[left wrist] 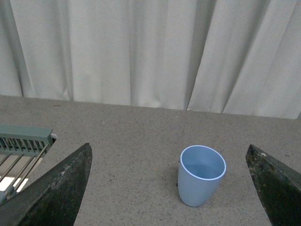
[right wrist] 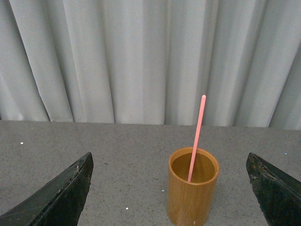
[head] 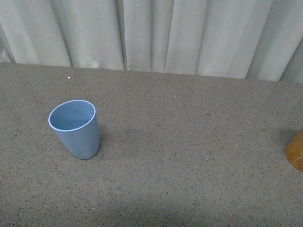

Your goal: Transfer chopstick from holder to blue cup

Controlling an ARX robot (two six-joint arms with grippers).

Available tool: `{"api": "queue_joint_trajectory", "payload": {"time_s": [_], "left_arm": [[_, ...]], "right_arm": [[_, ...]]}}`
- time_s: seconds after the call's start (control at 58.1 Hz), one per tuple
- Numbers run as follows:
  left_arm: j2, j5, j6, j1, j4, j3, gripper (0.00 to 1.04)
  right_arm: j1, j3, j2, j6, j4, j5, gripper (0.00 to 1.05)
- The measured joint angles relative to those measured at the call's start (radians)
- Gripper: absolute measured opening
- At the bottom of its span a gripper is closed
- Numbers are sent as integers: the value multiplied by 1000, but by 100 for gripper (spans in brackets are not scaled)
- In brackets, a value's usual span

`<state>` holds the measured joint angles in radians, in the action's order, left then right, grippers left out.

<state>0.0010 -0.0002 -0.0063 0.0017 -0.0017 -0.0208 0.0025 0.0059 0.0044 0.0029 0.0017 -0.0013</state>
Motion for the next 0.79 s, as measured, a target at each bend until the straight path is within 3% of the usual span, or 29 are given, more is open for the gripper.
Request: {"api": "queue_joint_trajectory", "payload": {"time_s": [0.791], "left_arm": [[0,0,0,0,0,0,98]], "right_arm": [[0,0,0,0,0,0,94]]}}
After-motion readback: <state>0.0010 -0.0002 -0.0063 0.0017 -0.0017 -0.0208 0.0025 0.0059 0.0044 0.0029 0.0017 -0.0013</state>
